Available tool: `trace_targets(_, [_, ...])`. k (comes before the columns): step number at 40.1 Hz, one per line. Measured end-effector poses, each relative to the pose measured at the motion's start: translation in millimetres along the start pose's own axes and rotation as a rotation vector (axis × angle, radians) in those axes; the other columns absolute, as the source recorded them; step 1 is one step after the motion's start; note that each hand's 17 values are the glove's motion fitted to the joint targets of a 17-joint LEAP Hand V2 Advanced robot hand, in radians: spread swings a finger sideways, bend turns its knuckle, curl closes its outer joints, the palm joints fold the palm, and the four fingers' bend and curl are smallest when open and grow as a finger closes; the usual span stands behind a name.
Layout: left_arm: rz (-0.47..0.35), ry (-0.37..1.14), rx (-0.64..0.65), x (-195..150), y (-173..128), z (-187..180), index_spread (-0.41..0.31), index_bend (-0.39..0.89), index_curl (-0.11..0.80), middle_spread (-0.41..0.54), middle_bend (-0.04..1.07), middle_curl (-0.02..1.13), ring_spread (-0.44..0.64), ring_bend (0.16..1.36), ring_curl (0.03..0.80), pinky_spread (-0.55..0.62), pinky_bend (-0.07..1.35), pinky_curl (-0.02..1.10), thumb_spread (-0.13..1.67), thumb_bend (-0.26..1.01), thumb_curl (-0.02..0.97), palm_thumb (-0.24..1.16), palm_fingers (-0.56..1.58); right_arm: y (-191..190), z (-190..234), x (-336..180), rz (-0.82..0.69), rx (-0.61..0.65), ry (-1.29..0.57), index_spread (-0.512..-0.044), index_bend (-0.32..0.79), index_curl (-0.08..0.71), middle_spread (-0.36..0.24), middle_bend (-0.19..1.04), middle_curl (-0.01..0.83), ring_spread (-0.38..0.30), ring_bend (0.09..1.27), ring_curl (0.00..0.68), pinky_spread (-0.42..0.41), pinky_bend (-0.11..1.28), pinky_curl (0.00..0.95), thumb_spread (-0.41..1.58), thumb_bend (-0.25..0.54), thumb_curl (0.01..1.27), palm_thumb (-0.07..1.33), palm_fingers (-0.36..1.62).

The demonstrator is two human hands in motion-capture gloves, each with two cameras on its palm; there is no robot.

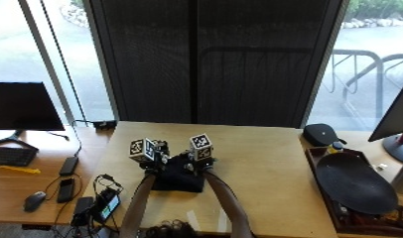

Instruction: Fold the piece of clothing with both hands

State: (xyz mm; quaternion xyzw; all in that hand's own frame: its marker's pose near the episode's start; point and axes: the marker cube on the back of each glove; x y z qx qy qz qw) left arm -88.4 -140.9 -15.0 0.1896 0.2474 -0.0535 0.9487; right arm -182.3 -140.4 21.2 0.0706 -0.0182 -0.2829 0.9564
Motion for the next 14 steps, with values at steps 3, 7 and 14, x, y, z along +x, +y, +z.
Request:
trace_targets(3, [0.03, -0.088, -0.029, 9, 4, 5, -0.139, 0.16, 0.35, -0.073, 0.23, 0.43, 0.06, 0.47, 0.347, 0.19, 0.32, 0.38, 1.53, 0.06, 0.254, 0.36, 0.58, 18, -24, 28, 0.105, -0.098, 0.115, -0.33, 0.13, 0.295, -0.167, 0.14, 0.306, -0.196, 0.36, 0.399, -0.125, 0.6, 0.382, 1.01, -0.055, 0.47, 0.86, 0.64])
trace_targets(7, [0.088, -0.215, -0.05, 24, 8, 13, -0.142, 0.16, 0.356, -0.074, 0.22, 0.43, 0.07, 0.46, 0.344, 0.21, 0.3, 0.38, 1.53, 0.06, 0.256, 0.36, 0.57, 49, -58, 72, 0.334, -0.228, 0.381, -0.337, 0.14, 0.304, -0.126, 0.14, 0.301, -0.115, 0.3, 0.39, 0.008, 0.6, 0.382, 1.09, -0.048, 0.45, 0.78, 0.48])
trace_targets(14, [0.163, -0.353, -0.062, 45, 17, 20, -0.146, 0.16, 0.363, -0.072, 0.19, 0.43, 0.1, 0.44, 0.337, 0.25, 0.27, 0.37, 1.5, 0.04, 0.257, 0.34, 0.54, 54, -57, 120, 0.423, -0.173, 0.428, -0.349, 0.13, 0.288, -0.076, 0.15, 0.287, 0.008, 0.23, 0.348, 0.16, 0.64, 0.367, 1.21, -0.035, 0.4, 0.66, 0.32])
